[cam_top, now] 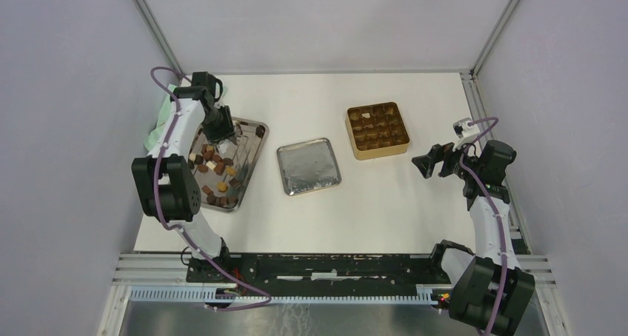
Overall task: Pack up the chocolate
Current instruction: Pick up the fake chocolate from the plate.
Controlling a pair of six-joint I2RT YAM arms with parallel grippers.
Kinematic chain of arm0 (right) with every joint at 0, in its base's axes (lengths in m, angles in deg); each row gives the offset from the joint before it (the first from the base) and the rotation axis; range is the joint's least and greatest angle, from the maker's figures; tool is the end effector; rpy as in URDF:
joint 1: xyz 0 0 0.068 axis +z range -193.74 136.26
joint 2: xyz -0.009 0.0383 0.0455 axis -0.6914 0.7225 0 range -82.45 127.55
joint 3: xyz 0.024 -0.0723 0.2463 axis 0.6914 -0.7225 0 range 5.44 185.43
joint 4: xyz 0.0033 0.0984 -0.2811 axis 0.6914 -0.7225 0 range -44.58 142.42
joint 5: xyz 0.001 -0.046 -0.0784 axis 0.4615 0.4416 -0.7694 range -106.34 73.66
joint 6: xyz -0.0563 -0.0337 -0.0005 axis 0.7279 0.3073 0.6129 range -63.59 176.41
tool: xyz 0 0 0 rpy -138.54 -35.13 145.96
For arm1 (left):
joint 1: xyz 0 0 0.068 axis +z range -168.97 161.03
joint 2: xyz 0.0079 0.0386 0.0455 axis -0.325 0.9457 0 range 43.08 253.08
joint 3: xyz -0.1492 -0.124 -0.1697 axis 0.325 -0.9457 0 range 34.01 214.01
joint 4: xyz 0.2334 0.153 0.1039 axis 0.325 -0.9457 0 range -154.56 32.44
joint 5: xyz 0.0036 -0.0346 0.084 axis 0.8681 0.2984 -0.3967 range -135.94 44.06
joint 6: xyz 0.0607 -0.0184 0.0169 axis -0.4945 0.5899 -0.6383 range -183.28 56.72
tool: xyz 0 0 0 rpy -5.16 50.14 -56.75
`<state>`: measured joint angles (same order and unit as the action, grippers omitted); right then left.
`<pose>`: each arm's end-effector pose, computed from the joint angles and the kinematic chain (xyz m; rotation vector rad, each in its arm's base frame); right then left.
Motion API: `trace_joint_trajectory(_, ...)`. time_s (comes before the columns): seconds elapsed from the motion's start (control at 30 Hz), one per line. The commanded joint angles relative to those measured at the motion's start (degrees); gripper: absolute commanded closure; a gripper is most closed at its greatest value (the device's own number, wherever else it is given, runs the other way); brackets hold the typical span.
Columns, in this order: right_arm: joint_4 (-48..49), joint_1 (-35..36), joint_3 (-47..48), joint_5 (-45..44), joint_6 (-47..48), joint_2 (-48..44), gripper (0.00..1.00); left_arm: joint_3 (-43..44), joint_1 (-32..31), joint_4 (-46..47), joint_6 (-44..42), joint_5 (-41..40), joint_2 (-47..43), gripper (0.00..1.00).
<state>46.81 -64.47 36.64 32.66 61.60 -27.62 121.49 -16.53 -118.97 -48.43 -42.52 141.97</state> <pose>0.2520 -0.0537 0.2053 -0.2430 1.9256 0.5860 0.3850 0.0134 0.2417 -0.4150 2.8167 -0.1312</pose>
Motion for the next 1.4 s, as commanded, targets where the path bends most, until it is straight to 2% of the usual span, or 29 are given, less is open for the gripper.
trace_joint_trajectory(0.0, 2.39, -0.19, -0.44, 0.67, -0.27, -0.81, 0.02, 2.77, -0.04, 1.94, -3.7, -0.17, 0.88, 0.54)
trace_joint_trajectory(0.7, 2.32, -0.17, -0.35, 0.67, -0.18, -0.04, 0.02, 5.75, -0.34, 2.26, -4.05, 0.29, 5.2, 0.54)
trace_joint_trajectory(1.37, 2.38, -0.14, -0.44, 0.93, -0.27, -0.23, 0.02, 8.88, -1.56, 0.97, -4.28, -2.9, 8.41, 0.54)
